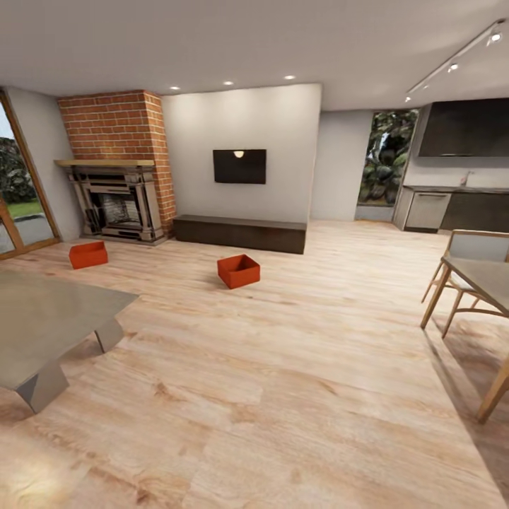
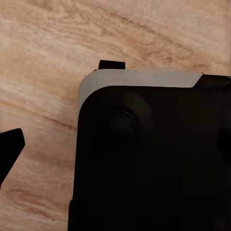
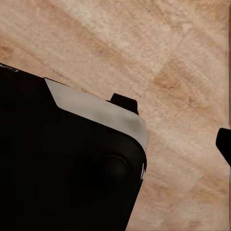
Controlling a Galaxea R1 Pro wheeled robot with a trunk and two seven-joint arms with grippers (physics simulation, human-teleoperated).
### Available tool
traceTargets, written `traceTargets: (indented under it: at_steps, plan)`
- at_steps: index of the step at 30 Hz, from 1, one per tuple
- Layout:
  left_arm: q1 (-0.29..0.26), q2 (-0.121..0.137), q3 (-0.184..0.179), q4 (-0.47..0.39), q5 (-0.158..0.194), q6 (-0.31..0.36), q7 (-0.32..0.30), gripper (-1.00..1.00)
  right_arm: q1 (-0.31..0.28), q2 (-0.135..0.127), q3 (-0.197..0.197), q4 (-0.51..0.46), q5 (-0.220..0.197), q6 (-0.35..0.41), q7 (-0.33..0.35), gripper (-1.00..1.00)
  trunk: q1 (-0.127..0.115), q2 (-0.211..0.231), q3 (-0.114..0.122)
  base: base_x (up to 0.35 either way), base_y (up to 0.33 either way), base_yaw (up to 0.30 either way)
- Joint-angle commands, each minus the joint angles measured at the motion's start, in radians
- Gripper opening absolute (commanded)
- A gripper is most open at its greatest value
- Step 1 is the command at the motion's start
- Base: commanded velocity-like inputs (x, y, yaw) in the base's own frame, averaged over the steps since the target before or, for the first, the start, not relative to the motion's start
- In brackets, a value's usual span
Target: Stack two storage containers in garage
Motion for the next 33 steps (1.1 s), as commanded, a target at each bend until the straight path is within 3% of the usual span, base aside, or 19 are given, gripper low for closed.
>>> traceTargets:
  at_steps: [1,33]
  plan:
    - [0.0,0.0,0.001,-0.001,0.008,-0.002,0.0,1.0,-0.001,0.001,0.009,0.002,-0.01,-0.005,-0.002,1.0,0.001,0.0,-0.001,0.323,0.0,0.039]
    - [0.0,0.0,0.001,-0.001,0.009,-0.002,0.0,1.0,-0.001,0.001,0.009,0.002,-0.011,-0.005,-0.002,1.0,0.001,0.0,-0.001,0.323,0.0,0.003]
